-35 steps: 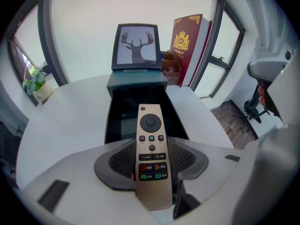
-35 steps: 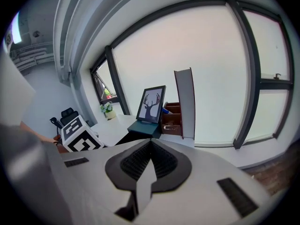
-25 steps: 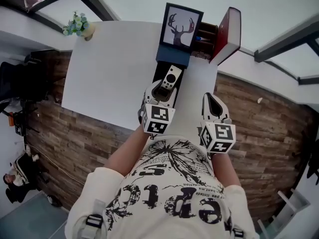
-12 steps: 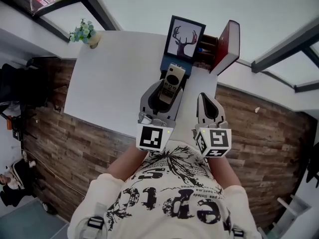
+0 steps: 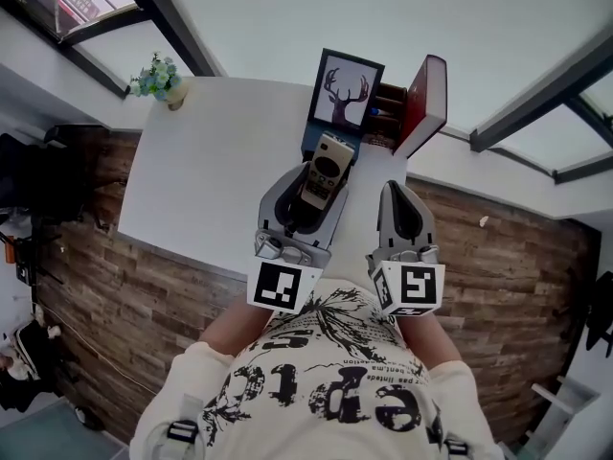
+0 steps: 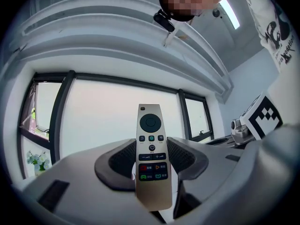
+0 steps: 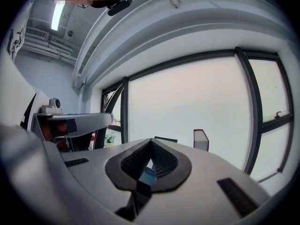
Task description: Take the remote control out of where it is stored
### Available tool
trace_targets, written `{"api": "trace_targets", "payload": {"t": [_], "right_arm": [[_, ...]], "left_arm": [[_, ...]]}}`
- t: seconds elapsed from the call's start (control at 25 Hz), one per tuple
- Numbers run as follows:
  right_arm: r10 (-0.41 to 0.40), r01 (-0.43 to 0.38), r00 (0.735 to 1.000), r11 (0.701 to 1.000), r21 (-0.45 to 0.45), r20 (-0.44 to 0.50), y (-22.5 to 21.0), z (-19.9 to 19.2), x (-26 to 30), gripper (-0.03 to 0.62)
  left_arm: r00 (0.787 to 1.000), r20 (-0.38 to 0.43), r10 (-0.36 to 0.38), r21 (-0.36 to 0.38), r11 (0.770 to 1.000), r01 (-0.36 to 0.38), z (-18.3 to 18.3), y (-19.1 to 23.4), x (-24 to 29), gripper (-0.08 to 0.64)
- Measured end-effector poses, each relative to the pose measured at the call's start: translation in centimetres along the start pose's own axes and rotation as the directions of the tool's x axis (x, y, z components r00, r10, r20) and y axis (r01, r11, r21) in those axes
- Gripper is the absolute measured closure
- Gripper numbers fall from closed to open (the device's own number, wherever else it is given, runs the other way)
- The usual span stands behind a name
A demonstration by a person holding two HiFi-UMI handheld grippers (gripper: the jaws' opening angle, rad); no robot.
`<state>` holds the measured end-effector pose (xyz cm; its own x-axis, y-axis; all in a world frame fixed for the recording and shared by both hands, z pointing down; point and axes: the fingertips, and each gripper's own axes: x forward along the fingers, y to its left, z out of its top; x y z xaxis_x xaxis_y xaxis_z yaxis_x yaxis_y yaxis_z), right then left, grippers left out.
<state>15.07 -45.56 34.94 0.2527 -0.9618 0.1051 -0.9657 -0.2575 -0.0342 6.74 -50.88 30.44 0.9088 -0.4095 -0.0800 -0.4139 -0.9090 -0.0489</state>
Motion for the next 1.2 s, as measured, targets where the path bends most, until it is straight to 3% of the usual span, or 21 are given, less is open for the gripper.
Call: {"api": "trace_targets", "payload": {"t": [1.2], "right_arm": [[-0.009, 0.008, 0.998, 1.0, -0.014, -0.061, -0.1, -1.6, 0.2, 0.591]], "left_arm": [[0.999, -0.036, -0.008, -0.029, 1.0, 0.007, -1.0, -0.1, 1.0, 0.342]]}}
